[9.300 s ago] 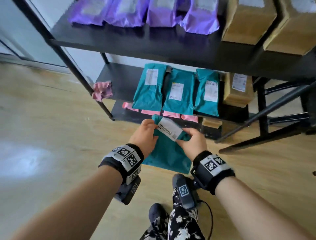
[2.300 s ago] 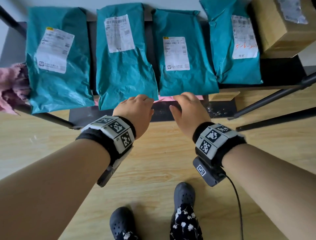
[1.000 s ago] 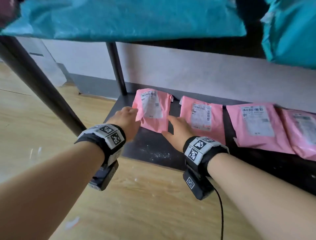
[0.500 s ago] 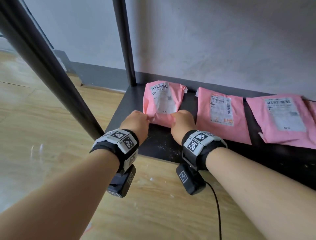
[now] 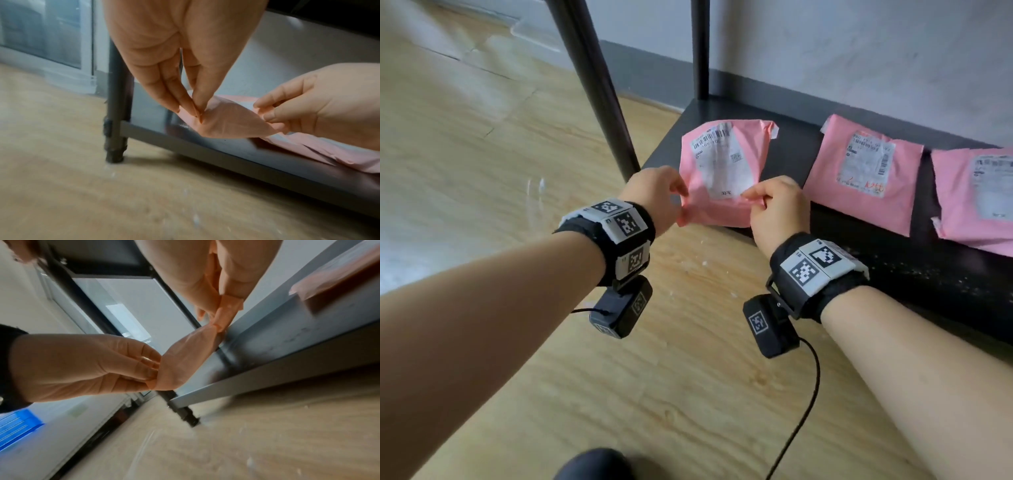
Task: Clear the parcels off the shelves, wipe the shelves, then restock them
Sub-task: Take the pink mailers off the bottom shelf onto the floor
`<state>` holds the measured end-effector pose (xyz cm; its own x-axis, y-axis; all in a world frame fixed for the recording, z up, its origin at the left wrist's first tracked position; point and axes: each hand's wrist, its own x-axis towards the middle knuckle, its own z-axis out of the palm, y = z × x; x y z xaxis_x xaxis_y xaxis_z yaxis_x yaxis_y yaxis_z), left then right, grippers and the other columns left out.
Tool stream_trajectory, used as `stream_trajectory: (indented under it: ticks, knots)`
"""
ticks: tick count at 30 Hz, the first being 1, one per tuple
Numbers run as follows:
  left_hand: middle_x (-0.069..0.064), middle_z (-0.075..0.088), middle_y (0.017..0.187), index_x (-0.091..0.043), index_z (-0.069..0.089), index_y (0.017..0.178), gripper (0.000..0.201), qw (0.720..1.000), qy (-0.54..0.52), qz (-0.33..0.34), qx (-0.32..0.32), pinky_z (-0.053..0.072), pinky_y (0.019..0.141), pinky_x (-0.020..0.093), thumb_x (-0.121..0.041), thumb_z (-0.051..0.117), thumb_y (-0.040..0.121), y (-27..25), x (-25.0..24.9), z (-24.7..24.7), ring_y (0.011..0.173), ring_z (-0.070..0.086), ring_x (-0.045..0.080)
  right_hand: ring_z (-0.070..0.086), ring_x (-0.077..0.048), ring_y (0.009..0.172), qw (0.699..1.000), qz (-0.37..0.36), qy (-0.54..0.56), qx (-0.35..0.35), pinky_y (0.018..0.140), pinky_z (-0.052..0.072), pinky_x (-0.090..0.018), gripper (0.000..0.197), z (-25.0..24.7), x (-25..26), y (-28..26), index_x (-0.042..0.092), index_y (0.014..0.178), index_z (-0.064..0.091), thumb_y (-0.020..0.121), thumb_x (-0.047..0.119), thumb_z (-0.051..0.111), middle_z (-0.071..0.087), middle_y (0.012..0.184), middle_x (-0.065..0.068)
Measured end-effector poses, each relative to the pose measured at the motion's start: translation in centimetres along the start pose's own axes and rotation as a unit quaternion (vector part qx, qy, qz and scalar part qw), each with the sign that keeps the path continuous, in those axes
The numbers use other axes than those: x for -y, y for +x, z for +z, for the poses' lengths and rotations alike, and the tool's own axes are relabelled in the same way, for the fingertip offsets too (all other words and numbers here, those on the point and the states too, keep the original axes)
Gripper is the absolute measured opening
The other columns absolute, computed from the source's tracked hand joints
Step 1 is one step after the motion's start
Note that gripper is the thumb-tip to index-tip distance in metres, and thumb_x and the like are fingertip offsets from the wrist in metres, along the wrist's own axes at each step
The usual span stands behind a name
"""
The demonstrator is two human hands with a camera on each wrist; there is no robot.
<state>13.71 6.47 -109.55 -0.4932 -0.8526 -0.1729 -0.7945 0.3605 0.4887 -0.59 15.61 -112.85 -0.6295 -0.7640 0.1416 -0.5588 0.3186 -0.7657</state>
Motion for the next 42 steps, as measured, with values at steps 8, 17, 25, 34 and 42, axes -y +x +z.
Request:
stream_trajectory:
  ticks: [8,17,25,34,42]
  knots:
    - [0.005,0.062,0.099,-0.018,0.062,0.103,0.021,0.994,0.033,-0.077,0.064,0.053,0.071,0.038,-0.022,0.063,0.083,-11.5,4.6,2.5,0.079,0.064,0.022,0.05,-0.009,0.08,0.991,-0.031,0.031,0.123,0.07,0.035,-0.005,0.024,2.3,-0.6,-10.4,0.002,0.076,0.069,0.078,-0.015,0.053,0.058,0.09,-0.004]
    - [0.006,0.057,0.112,-0.018,0.059,0.11,0.024,0.979,0.064,-0.161,0.109,0.051,0.077,0.039,-0.024,0.053,0.088,-19.6,9.8,7.0,0.087,0.062,0.026,0.06,-0.026,0.085,0.963,0.003,0.02,0.27,0.081,0.047,-0.031,0.028,7.3,-3.3,-18.6,0.0,0.077,0.068,0.074,-0.017,0.045,0.059,0.096,-0.012]
    - [0.007,0.038,0.141,-0.018,0.05,0.128,0.041,0.979,0.106,-0.159,0.072,0.045,0.096,0.043,-0.03,0.053,0.089,-22.3,11.8,7.5,0.121,0.048,0.03,0.055,-0.026,0.101,0.961,-0.023,-0.06,0.27,0.088,0.049,-0.039,0.035,6.1,-2.2,-21.2,0.009,0.109,0.061,0.081,-0.009,0.051,0.043,0.124,-0.009]
    - [-0.008,0.02,0.155,-0.029,0.037,0.14,0.043,0.983,0.159,-0.026,0.089,0.028,0.109,0.037,-0.031,0.038,0.097,-21.5,10.6,8.2,0.138,0.029,0.022,0.012,-0.021,0.144,0.917,-0.078,-0.155,0.359,0.118,0.011,-0.03,0.054,6.9,-2.1,-21.4,0.015,0.137,0.047,0.086,-0.002,0.049,0.026,0.153,-0.004]
    - [-0.001,0.035,0.146,-0.023,0.043,0.136,0.043,0.982,0.168,0.008,0.085,0.035,0.105,0.039,-0.03,0.046,0.094,-18.2,8.8,7.1,0.132,0.036,0.023,0.018,-0.017,0.143,0.937,-0.045,-0.131,0.322,0.115,0.018,-0.028,0.051,4.7,-1.4,-19.1,0.02,0.138,0.046,0.09,0.001,0.046,0.027,0.152,-0.001]
